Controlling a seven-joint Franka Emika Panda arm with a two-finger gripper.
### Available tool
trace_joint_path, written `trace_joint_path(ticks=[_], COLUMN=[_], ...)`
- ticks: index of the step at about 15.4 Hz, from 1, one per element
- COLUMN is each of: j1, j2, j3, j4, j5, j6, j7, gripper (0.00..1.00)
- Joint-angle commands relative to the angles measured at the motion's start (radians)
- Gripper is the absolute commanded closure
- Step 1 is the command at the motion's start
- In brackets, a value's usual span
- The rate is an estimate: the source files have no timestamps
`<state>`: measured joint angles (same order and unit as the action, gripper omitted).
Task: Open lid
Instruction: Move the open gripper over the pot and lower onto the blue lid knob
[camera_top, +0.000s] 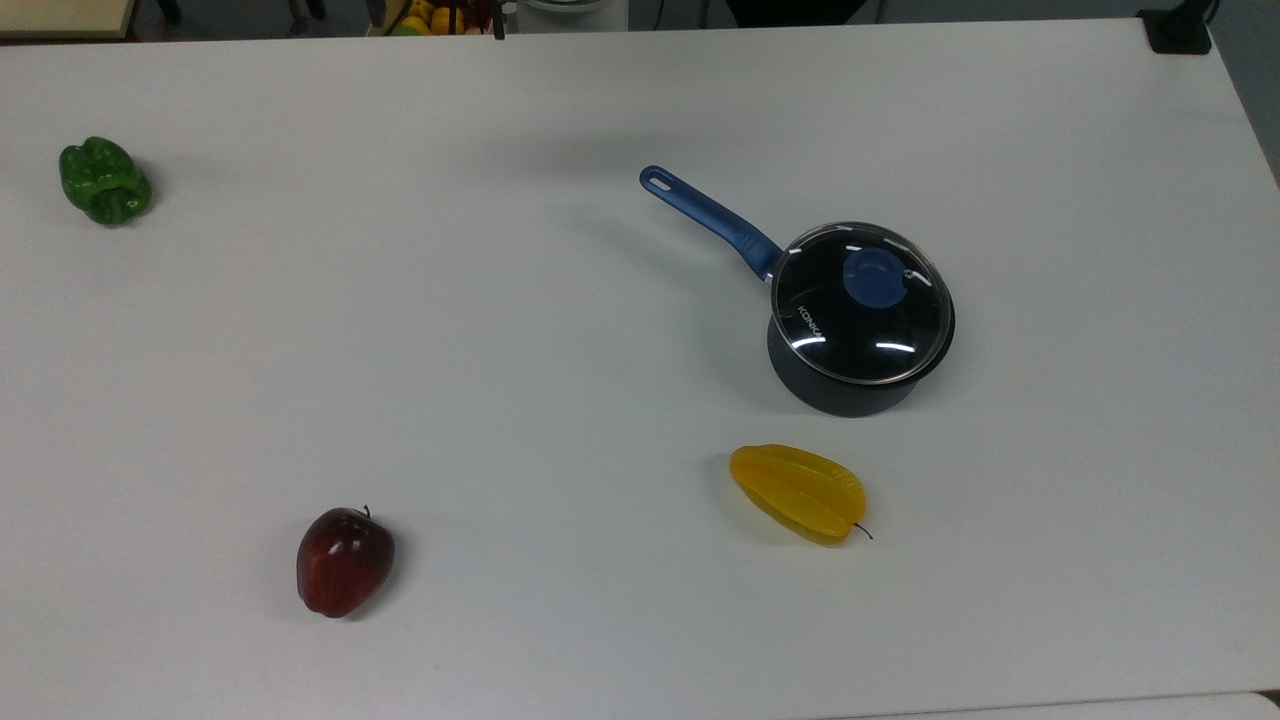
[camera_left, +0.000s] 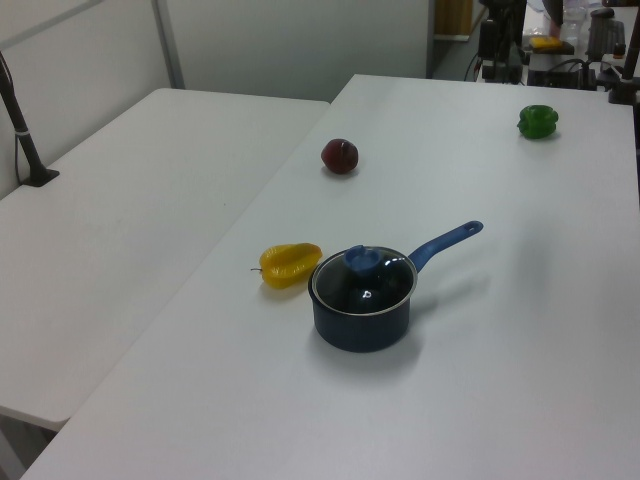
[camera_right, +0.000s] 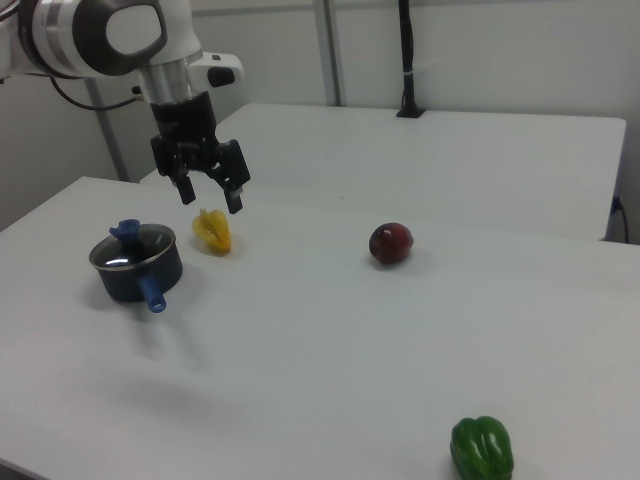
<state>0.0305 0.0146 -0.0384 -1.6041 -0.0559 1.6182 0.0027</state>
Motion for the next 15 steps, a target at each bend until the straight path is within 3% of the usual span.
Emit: trace_joint_path(ticks=[1,9,15], j1=[-0.012,0.026,0.124], j2=[-0.018,-0.007,0.047], j3=[0.008,0.023,0.144], j4=[-0.022,-0.027,-0.023], j5=[0.021,0.027,0.033], j6=[0.012,0.084,0.185], j7=[-0.019,-0.006,0.089], gripper=[0.0,0.0,0.0])
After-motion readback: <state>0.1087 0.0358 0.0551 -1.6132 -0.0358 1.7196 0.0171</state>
